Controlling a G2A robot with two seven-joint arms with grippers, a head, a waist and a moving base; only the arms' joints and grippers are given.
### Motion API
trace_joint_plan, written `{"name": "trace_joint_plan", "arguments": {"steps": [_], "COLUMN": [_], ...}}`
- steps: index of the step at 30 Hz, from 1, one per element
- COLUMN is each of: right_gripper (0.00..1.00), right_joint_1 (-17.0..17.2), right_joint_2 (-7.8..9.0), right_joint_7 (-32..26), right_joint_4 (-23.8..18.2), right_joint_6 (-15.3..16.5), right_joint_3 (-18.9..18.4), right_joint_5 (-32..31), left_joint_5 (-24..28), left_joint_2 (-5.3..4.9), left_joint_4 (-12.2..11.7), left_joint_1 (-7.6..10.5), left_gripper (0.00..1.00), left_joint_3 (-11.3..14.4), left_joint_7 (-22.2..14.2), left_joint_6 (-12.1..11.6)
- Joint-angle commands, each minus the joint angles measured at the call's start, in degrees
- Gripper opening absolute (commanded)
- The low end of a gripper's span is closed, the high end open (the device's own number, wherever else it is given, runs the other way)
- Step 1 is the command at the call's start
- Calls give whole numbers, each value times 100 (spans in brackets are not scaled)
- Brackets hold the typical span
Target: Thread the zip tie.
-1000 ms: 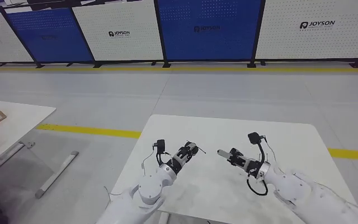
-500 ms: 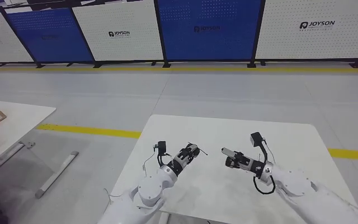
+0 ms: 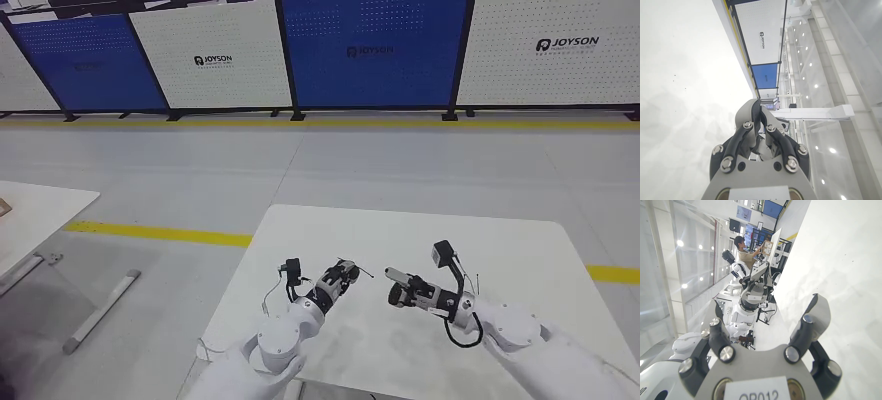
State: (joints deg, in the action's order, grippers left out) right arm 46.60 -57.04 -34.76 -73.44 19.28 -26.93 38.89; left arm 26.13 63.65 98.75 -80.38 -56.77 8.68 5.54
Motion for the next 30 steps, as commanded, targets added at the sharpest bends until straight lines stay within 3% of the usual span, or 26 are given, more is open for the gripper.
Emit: {"name": "trace_joint_plan", "arguments": {"steps": [1, 7, 15, 17, 18, 24, 30], "right_gripper": [100, 100, 100, 57, 43, 24, 23], "right_joint_1": [1, 72, 85, 98, 109, 177, 255], "right_joint_2": [0, -26, -218, -253, -266, -337, -397], "right_joint_7": [1, 26, -88, -147, -172, -320, -392], "right_joint_4": [-1, -31, 228, 296, 310, 365, 375], "right_joint_6": [0, -89, -137, -105, -95, -129, -176], "right_joint_3": [0, -52, -179, -235, -260, -411, -565], "right_joint_5": [-1, -119, -175, -180, -181, -254, -343], "left_joint_5": [-3, 208, 358, 356, 349, 269, 185], "left_joint_2": [-1, 30, 86, 94, 97, 125, 143], "left_joint_4": [3, 55, -22, -25, -26, -44, -5], "left_joint_1": [-1, -18, 61, 80, 81, 88, 45], "left_gripper": [0, 0, 0, 0, 0, 0, 0], "left_joint_3": [-1, 8, -13, -44, -54, -63, -90], "left_joint_7": [-2, -102, -311, -341, -353, -437, -517], "left_joint_6": [-2, -49, 3, 32, 39, 49, 48]}}
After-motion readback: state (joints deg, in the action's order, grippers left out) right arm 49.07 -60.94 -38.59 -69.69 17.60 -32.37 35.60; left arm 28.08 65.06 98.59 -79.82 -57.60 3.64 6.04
